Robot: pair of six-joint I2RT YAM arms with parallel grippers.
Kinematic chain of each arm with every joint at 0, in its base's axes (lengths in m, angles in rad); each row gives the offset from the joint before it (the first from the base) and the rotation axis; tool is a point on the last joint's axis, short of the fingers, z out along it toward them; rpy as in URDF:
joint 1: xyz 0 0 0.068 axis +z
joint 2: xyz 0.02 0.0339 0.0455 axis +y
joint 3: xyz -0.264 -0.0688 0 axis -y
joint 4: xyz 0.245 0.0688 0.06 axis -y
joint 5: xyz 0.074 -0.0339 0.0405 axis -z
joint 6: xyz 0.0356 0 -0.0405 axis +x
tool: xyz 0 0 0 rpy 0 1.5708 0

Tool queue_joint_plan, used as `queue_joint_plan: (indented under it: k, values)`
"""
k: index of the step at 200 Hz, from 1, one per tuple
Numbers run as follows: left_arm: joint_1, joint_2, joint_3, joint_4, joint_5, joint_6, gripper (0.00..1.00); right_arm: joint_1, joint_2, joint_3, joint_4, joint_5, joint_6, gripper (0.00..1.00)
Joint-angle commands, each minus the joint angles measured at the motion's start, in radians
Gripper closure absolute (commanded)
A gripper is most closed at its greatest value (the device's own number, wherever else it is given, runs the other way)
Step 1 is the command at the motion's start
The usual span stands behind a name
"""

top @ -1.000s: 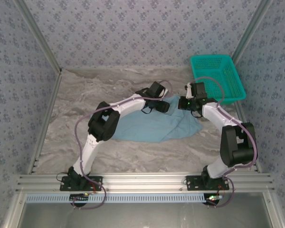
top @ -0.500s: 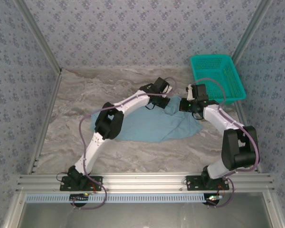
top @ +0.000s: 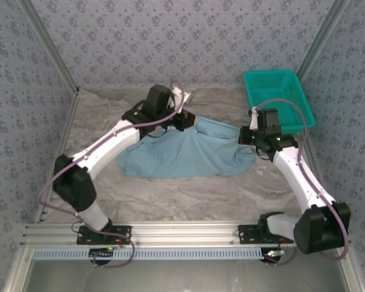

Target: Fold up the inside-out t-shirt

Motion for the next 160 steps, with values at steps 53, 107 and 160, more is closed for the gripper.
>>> queue_joint_plan:
  k: [53,107,160]
  values:
    - [-0.038,-0.053,-0.401,0.186,0.152,-0.089,0.96,0.075,-0.002,-0.168,-0.139,-0.002,0.053,0.81]
    - [-0.063,-0.046,-0.430,0.278,0.115,-0.150,0.99,0.376,-0.150,-0.221,0.061,0.121,-0.078,0.59]
    - [-0.064,-0.069,-0.418,0.261,0.106,-0.135,0.99,0.472,-0.041,-0.259,0.261,0.076,-0.182,0.46]
